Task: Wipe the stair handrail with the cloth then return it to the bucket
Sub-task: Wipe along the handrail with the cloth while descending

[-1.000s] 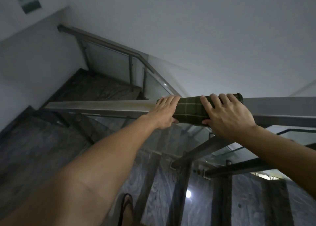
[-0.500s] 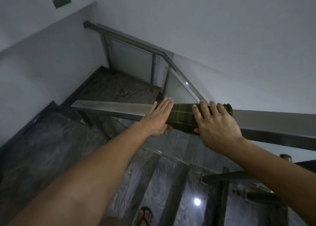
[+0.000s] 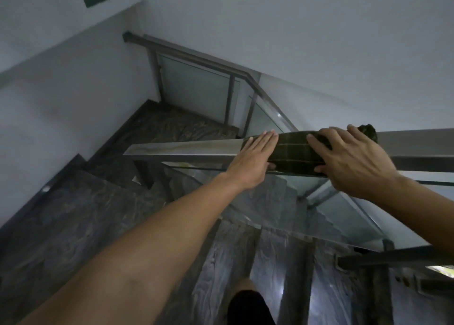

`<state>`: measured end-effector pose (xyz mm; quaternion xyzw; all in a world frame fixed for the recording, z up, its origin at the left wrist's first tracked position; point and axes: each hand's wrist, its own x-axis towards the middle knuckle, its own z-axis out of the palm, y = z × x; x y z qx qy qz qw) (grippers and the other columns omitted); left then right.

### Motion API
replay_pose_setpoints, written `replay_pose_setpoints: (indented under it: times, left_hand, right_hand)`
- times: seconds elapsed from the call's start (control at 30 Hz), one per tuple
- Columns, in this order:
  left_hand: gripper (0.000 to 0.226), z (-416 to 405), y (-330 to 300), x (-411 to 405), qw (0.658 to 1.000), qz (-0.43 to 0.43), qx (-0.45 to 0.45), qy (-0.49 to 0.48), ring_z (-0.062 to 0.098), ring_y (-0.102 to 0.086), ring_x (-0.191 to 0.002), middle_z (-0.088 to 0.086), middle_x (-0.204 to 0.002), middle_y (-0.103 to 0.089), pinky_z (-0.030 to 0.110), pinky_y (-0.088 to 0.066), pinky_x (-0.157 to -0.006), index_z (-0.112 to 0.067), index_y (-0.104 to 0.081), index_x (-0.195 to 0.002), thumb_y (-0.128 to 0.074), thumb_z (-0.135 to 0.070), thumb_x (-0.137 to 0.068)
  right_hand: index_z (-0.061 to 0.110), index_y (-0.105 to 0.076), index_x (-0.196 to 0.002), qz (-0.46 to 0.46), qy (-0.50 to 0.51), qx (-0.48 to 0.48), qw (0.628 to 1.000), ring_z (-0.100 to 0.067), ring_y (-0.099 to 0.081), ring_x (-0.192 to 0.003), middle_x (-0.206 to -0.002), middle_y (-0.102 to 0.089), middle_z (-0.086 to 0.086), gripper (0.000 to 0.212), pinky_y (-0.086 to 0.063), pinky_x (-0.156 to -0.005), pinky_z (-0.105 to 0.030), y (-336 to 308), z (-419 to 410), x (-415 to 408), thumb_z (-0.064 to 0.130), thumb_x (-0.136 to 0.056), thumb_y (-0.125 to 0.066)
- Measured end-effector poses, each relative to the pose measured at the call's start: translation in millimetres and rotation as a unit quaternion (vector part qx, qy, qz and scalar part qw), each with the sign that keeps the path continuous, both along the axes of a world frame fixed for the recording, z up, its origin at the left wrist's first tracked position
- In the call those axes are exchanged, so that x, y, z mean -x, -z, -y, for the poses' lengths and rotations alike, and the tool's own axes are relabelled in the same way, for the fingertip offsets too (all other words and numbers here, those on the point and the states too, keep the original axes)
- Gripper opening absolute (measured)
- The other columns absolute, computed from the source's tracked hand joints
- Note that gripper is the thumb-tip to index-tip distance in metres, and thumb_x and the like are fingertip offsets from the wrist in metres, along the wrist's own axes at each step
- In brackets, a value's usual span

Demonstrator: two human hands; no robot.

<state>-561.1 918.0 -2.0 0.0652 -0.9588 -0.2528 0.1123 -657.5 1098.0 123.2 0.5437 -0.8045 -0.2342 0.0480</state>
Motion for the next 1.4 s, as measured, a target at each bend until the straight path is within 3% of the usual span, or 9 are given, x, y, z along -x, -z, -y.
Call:
replay_pose_setpoints:
  times: [0.23,0.33,0.47,0.57,0.7,0.97,1.17,1.4]
  left_hand:
    - [0.077,55.7,28.5,-22.0,0.999,0.04,-0.012,0.007,0.02,0.004,-0.148,0.008,-0.161,-0.001,0.044,-0.002,-0.121,-0.01,-0.004,-0.15,-0.054,-0.02,-0.092]
    - [0.077,70.4,39.1,-31.9,0.999,0.033,0.035,-0.025,0.032,0.002,-0.146,0.017,-0.158,-0.002,0.049,0.005,-0.119,-0.008,-0.01,-0.149,-0.057,-0.022,-0.09]
    - [0.076,98.0,61.8,-43.9,0.999,0.007,0.035,-0.015,0.033,-0.024,-0.138,0.017,-0.152,-0.022,0.048,-0.019,-0.118,-0.005,-0.014,-0.148,-0.06,-0.021,-0.088]
    - [0.079,126.3,80.6,-51.7,1.0,-0.003,0.026,0.001,0.026,-0.012,-0.146,0.013,-0.158,-0.015,0.04,-0.008,-0.121,-0.006,-0.007,-0.149,-0.057,-0.022,-0.09]
    - [0.077,175.3,116.5,-66.7,1.0,0.003,0.018,0.017,0.018,-0.003,-0.148,0.008,-0.16,-0.007,0.031,0.002,-0.118,-0.009,-0.005,-0.15,-0.053,-0.024,-0.092]
    - [0.084,248.5,162.1,-97.3,0.998,0.058,0.035,0.002,0.021,-0.002,-0.148,0.011,-0.16,-0.007,0.035,0.004,-0.119,-0.01,0.0,-0.15,-0.055,-0.03,-0.09]
    - [0.082,274.9,182.9,-115.0,0.998,0.06,0.021,-0.013,0.019,0.002,-0.148,0.01,-0.161,-0.003,0.041,-0.002,-0.121,-0.009,0.002,-0.149,-0.054,-0.025,-0.092]
    - [0.082,320.3,222.1,-135.5,0.999,0.047,0.009,-0.016,0.016,0.007,-0.147,0.008,-0.161,0.003,0.041,-0.003,-0.121,-0.011,0.004,-0.149,-0.054,-0.022,-0.092]
  right_hand:
    - [0.006,-0.032,-0.143,-0.029,0.012,0.001,1.0,-0.046,-0.033,-0.135,-0.144,-0.041,-0.025,0.066,-0.027,-0.11,-0.061,43.2,55.6,-30.1,0.038,-0.088,-0.051]
    - [0.006,-0.03,-0.144,-0.03,0.023,-0.008,0.999,-0.044,-0.031,-0.137,-0.147,-0.038,-0.024,0.066,-0.026,-0.112,-0.06,56.0,73.5,-39.0,0.039,-0.09,-0.048]
    - [0.004,-0.035,-0.142,-0.02,0.025,-0.003,0.999,-0.045,-0.038,-0.132,-0.143,-0.043,-0.025,0.064,-0.031,-0.108,-0.06,74.1,101.3,-50.8,0.04,-0.09,-0.044]
    - [0.002,-0.04,-0.138,-0.019,0.025,0.003,1.0,-0.047,-0.045,-0.125,-0.137,-0.049,-0.027,0.066,-0.037,-0.103,-0.061,87.0,125.8,-60.0,0.044,-0.088,-0.026]
    - [0.003,-0.036,-0.139,-0.022,0.007,-0.003,1.0,-0.047,-0.045,-0.125,-0.138,-0.045,-0.027,0.064,-0.036,-0.103,-0.061,122.7,166.4,-69.2,0.043,-0.09,-0.041]
    - [0.007,-0.024,-0.145,-0.019,0.009,-0.021,1.0,-0.043,-0.046,-0.12,-0.14,-0.042,-0.026,0.068,-0.035,-0.104,-0.055,168.0,241.1,-96.5,0.048,-0.091,-0.035]
    - [0.006,-0.021,-0.146,-0.015,0.021,-0.034,0.999,-0.044,-0.043,-0.123,-0.141,-0.039,-0.027,0.067,-0.032,-0.106,-0.056,191.1,275.8,-112.0,0.046,-0.093,-0.031]
    - [0.005,-0.03,-0.143,-0.012,0.038,-0.021,0.999,-0.045,-0.042,-0.125,-0.14,-0.042,-0.028,0.065,-0.032,-0.106,-0.059,231.1,320.6,-130.8,0.044,-0.091,-0.037]
